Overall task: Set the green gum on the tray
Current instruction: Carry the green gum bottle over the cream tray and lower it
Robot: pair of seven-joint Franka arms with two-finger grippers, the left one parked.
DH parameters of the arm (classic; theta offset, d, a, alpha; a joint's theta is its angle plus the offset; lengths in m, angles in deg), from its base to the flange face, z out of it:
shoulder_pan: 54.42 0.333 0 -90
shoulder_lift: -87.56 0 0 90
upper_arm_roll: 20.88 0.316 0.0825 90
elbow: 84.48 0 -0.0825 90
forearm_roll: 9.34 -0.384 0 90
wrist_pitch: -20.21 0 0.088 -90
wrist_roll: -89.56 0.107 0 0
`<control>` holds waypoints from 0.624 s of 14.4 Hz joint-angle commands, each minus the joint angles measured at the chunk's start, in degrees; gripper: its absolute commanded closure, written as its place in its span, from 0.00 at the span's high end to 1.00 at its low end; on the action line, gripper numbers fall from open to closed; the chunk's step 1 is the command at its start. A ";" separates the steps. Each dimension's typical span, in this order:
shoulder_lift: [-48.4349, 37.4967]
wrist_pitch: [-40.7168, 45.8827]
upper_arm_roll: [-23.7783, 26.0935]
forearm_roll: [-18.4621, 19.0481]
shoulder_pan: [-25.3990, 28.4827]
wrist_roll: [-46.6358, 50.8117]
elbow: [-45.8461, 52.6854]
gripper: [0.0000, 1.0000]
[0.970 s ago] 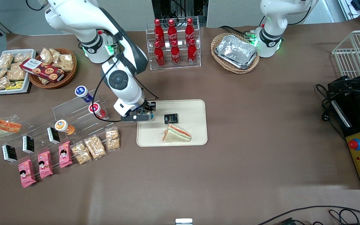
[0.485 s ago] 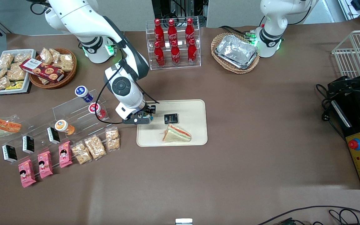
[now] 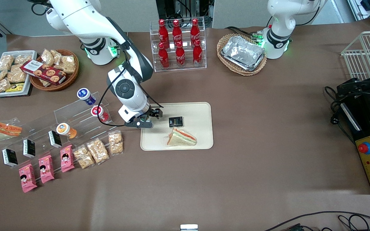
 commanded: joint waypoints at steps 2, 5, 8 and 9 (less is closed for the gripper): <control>-3.42 2.28 -1.21 1.04 -2.28 -0.44 1.60 0.99; -6.23 12.46 -1.22 1.04 -6.93 -6.41 6.60 0.99; -12.46 19.16 -1.30 0.69 -12.55 -15.18 7.41 0.99; -14.48 21.35 -1.22 0.69 -15.01 -17.65 7.41 0.99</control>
